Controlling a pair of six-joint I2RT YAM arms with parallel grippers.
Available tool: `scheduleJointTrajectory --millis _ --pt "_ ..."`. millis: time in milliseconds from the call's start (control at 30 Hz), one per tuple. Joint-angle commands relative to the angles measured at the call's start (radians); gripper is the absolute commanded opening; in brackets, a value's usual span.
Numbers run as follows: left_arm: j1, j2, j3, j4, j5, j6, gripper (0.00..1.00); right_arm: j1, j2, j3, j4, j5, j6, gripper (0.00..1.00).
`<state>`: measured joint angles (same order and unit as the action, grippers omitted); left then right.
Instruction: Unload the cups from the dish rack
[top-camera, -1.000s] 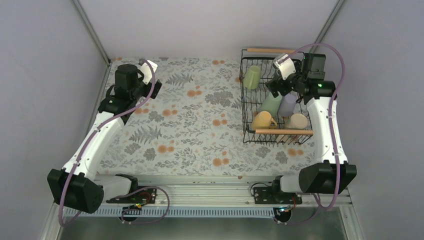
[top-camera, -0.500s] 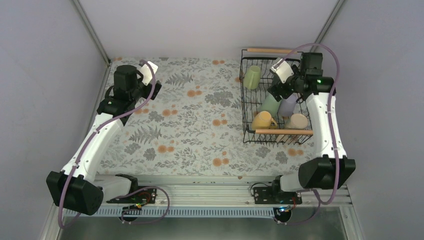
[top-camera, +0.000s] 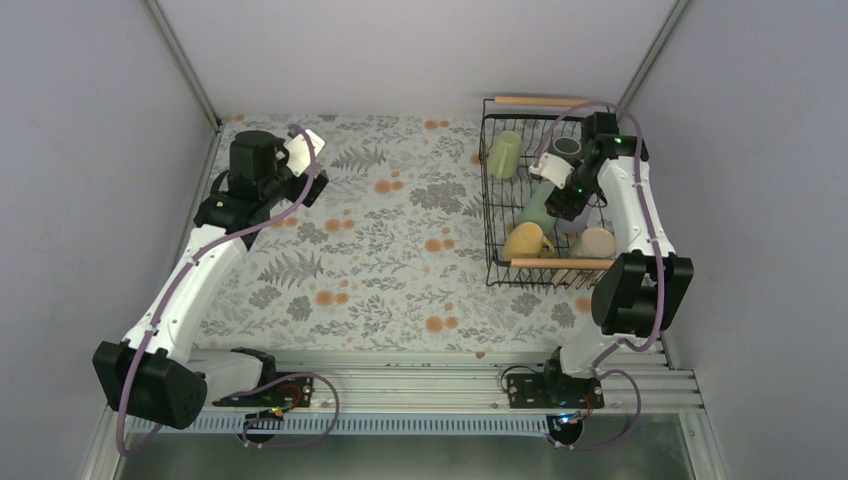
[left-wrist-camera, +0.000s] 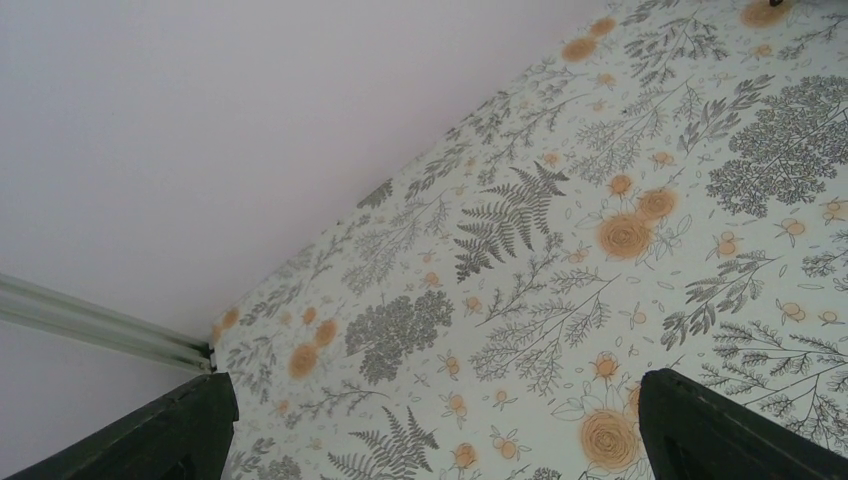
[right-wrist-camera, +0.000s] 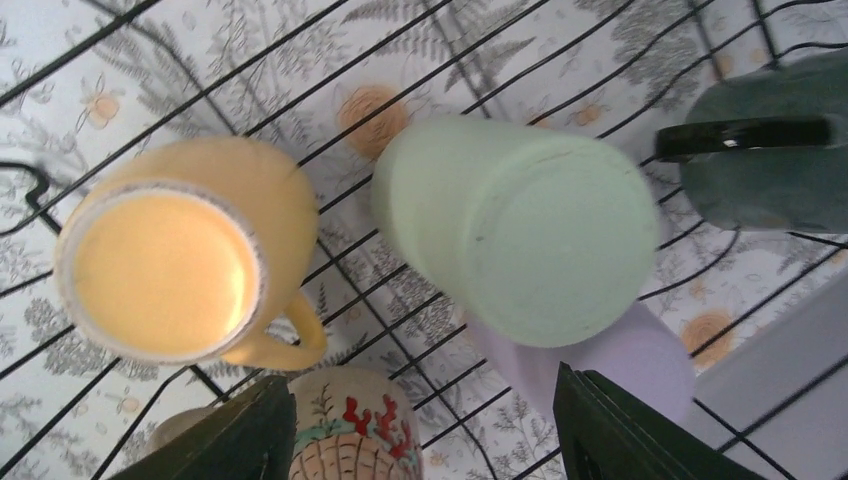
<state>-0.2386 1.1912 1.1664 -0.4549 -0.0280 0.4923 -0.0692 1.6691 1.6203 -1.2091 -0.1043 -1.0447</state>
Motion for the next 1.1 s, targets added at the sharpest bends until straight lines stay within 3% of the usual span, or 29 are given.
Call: scheduleJointTrajectory --millis 0,400,733,1067 --pt "0.0 -0.009 -0.019 0.012 0.021 0.022 1.0 -0.012 0.018 -0.051 -0.07 0.044 -0.107 0.67" --pt "0.001 0.017 -0.038 0.06 0.037 0.008 1.0 -0.043 0.096 -0.104 -0.075 0.054 -0.243 0.63" --pt "-0.001 0.093 0.001 0.051 0.051 0.012 1.0 -0.04 0.177 -0.126 -0.063 0.042 -0.27 0.69" --pt "-0.002 0.157 0.026 0.037 0.063 0.032 1.0 -0.036 0.161 -0.164 -0.076 0.003 -0.306 0.62"
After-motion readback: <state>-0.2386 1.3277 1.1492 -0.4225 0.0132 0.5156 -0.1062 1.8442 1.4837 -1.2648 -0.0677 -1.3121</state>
